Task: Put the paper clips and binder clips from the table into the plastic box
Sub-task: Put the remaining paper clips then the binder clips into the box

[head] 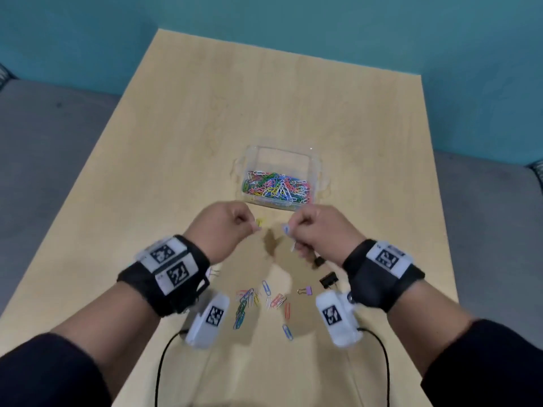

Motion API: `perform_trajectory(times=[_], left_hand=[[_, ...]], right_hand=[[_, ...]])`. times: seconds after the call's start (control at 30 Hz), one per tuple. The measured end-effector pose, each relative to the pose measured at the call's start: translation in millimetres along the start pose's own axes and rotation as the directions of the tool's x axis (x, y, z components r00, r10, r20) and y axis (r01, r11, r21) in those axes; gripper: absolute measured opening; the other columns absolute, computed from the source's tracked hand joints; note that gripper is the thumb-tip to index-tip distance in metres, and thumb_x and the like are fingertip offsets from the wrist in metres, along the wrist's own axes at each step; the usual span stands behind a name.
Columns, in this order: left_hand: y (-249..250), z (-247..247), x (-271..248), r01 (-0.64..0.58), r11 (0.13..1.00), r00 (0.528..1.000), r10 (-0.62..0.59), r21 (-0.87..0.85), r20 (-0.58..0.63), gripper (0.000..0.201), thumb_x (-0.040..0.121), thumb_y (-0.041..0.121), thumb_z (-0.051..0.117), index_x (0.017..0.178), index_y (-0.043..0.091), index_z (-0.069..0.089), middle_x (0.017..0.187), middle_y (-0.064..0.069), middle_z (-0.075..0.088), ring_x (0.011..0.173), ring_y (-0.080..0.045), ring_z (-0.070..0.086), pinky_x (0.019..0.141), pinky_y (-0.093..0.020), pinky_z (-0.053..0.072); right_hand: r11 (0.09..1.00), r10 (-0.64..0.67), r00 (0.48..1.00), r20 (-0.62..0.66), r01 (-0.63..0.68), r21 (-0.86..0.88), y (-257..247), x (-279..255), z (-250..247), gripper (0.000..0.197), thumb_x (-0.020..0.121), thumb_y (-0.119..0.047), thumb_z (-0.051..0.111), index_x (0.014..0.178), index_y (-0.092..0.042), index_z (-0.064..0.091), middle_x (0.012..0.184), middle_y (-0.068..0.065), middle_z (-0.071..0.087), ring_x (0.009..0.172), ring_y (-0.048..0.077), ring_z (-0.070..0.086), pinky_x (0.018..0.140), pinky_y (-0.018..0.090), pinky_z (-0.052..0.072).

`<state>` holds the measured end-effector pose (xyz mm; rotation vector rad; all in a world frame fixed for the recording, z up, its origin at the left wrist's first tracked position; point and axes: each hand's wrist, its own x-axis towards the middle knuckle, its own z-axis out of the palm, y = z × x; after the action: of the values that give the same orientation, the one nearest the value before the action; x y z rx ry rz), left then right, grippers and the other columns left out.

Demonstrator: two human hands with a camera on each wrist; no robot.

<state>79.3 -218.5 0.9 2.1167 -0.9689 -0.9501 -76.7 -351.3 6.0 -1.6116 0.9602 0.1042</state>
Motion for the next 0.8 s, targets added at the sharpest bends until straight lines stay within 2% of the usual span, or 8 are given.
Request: perform_trajectory(times=[0.13,0.3,0.4,0.47,0.53,0.67,0.73,0.8], left_hand=[[31.3,-24.7,46.9,-0.066,0.970,0.986,0.099,0.232,-0.134,0.009,0.083,0.021,0.064,0.076,0.016,0.064,0.066,0.002,0.055,0.066,-0.019,0.051,0.060,-0.027,0.034],[49.3,-21.3,75.3,-0.072,0.927,0.989,0.115,0.368,-0.096,0.010,0.085,0.027,0.058,0.084,0.021,0.065,0.077,0.000,0.064,0.077,-0.023,0.059,0.063,-0.029,0.040],[42.8,-19.0,66.9,-0.043,0.945,0.987,0.091,0.324,-0.134,0.021,0.087,0.028,0.056,0.103,0.020,0.066,0.091,-0.004,0.067,0.087,-0.026,0.060,0.075,-0.031,0.046],[32.1,-18.1,47.5,-0.062,0.957,0.978,0.115,0.284,-0.176,0.020,0.087,0.025,0.056,0.102,0.018,0.067,0.091,-0.007,0.068,0.085,-0.027,0.061,0.075,-0.031,0.046],[15.4,-11.4,17.7,-0.077,0.957,0.978,0.128,0.281,-0.166,0.018,0.086,0.025,0.057,0.099,0.018,0.067,0.091,-0.006,0.068,0.080,-0.026,0.063,0.075,-0.031,0.047],[-27.4,19.6,-51.1,0.008,0.914,0.998,-0.034,0.405,0.059,0.027,0.086,0.040,0.056,0.103,0.021,0.060,0.092,0.002,0.062,0.086,-0.021,0.059,0.076,-0.033,0.046],[-42.7,35.0,-77.4,0.041,0.876,0.984,-0.119,0.480,0.134,0.032,0.083,0.048,0.053,0.101,0.022,0.052,0.092,0.003,0.057,0.086,-0.021,0.057,0.075,-0.035,0.046],[-48.0,46.3,-94.3,0.045,0.871,0.976,-0.142,0.489,0.163,0.034,0.083,0.046,0.055,0.106,0.023,0.045,0.098,0.003,0.054,0.088,-0.023,0.057,0.075,-0.035,0.045]], right_hand=[[0.994,-0.110,0.978,-0.176,0.112,0.002,-38.2,39.3,-29.1,0.016,0.080,0.008,0.054,0.072,-0.004,0.059,0.056,0.012,0.055,0.045,0.019,0.055,0.050,0.032,0.055],[0.987,-0.129,0.968,-0.215,0.105,-0.119,-52.0,63.8,-35.4,0.011,0.081,-0.003,0.057,0.078,-0.012,0.062,0.060,0.008,0.062,0.050,0.023,0.063,0.063,0.052,0.058],[0.936,-0.214,0.949,-0.233,0.131,-0.327,-44.4,56.4,-36.3,0.019,0.085,-0.014,0.061,0.103,-0.013,0.062,0.081,0.004,0.063,0.066,0.024,0.065,0.071,0.039,0.056],[0.862,-0.312,0.919,-0.242,0.167,-0.478,-30.3,35.6,-32.7,0.020,0.087,-0.018,0.059,0.107,-0.016,0.062,0.095,0.003,0.064,0.079,0.023,0.063,0.076,0.032,0.049],[0.819,-0.345,0.923,-0.169,0.208,-0.535,-4.7,6.5,-18.1,0.019,0.088,-0.018,0.057,0.106,-0.018,0.063,0.095,-0.001,0.063,0.083,0.019,0.060,0.076,0.030,0.047],[0.808,-0.146,0.985,0.093,0.173,-0.564,58.4,-52.8,23.2,0.032,0.083,-0.028,0.061,0.114,-0.026,0.055,0.080,-0.014,0.052,0.075,0.011,0.053,0.074,0.032,0.047],[0.780,-0.040,0.983,0.177,0.141,-0.610,82.1,-73.9,38.4,0.049,0.083,-0.036,0.062,0.128,-0.032,0.044,0.094,-0.013,0.051,0.081,0.010,0.050,0.072,0.028,0.042],[0.686,-0.040,0.976,0.214,0.182,-0.704,97.6,-85.9,49.2,0.062,0.084,-0.034,0.061,0.138,-0.032,0.030,0.114,-0.006,0.050,0.096,0.017,0.050,0.079,0.030,0.042]])
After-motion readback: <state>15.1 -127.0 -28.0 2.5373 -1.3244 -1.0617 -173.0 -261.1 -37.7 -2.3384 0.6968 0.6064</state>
